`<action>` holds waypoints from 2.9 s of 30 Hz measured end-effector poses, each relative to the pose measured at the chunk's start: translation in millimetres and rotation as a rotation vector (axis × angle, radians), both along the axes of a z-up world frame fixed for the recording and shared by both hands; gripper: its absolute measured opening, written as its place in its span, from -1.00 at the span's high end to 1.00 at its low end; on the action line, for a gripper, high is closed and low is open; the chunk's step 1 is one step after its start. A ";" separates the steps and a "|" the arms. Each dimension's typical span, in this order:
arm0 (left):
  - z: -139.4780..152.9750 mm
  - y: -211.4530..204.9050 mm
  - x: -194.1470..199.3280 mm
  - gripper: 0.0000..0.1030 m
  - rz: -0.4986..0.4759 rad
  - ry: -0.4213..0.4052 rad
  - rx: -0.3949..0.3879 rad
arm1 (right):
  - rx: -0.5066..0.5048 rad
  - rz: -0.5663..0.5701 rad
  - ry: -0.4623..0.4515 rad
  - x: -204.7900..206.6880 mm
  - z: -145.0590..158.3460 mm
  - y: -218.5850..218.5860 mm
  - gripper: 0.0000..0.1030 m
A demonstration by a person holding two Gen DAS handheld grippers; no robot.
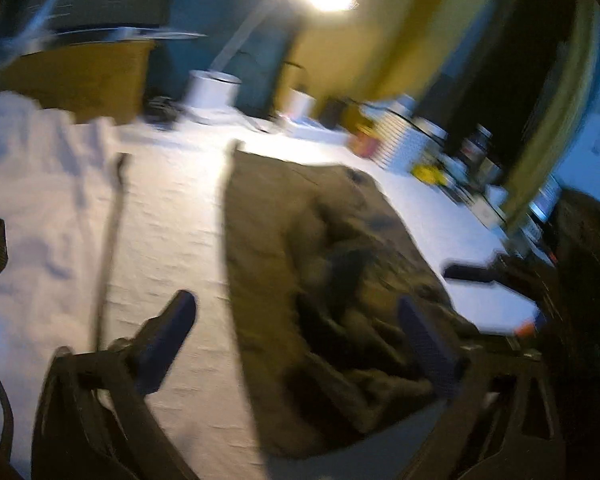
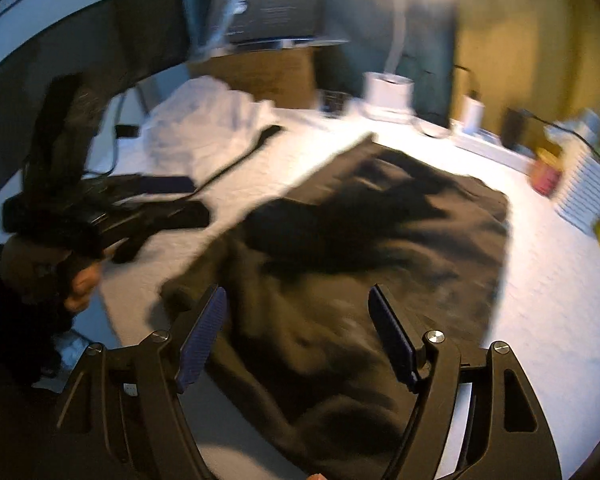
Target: Fold small clothes
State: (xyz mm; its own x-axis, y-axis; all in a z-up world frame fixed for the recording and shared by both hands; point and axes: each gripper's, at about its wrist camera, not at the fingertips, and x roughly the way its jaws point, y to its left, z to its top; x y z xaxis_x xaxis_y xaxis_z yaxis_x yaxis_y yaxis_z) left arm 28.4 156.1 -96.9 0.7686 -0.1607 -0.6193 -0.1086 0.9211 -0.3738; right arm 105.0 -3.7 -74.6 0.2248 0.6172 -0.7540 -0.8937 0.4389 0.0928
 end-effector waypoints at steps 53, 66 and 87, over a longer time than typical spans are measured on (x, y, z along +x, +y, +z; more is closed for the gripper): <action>-4.4 -32.0 163.0 -0.07 -0.287 0.156 0.454 | -0.009 -0.330 0.027 142.7 -40.0 -68.5 -0.49; -6.4 14.5 164.2 0.66 -0.220 0.070 0.315 | 0.077 -0.351 0.103 237.0 -51.3 -25.6 -0.37; -13.9 78.4 185.1 0.87 -0.076 0.009 0.191 | 0.198 -0.345 0.185 289.9 -46.9 -12.1 0.75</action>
